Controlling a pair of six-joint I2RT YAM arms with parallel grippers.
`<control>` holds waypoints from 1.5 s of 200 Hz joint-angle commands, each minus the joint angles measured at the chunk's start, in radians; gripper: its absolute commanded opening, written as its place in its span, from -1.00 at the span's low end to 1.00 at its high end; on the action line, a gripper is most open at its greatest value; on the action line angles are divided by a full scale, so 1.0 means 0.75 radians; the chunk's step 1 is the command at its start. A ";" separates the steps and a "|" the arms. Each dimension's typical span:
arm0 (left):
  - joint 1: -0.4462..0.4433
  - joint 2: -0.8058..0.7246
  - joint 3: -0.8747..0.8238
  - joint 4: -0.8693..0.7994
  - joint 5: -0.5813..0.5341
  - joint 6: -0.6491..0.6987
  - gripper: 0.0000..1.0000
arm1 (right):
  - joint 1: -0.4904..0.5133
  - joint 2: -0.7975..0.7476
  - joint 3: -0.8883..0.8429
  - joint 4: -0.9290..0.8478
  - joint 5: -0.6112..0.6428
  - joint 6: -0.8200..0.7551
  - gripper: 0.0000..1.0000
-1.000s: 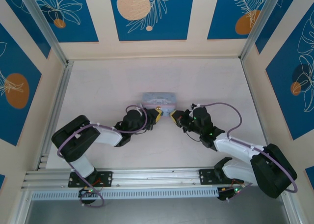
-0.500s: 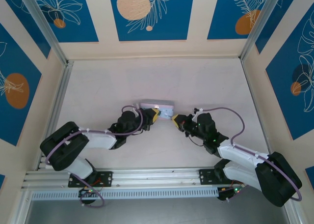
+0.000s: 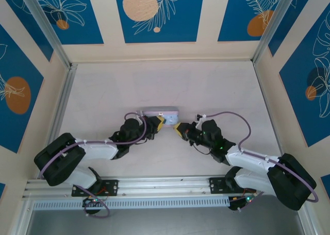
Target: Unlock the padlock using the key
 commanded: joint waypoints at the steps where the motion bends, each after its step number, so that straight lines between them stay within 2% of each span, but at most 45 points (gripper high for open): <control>1: -0.007 0.002 -0.016 0.071 -0.022 0.024 -1.00 | 0.017 0.028 0.050 0.031 0.048 0.007 -1.00; 241: -0.018 0.061 0.029 0.088 0.000 0.020 -1.00 | 0.038 0.206 0.157 0.123 0.031 0.033 -1.00; 300: -0.027 0.089 0.041 0.144 0.000 -0.005 -1.00 | 0.025 0.244 0.117 0.220 0.027 0.031 -1.00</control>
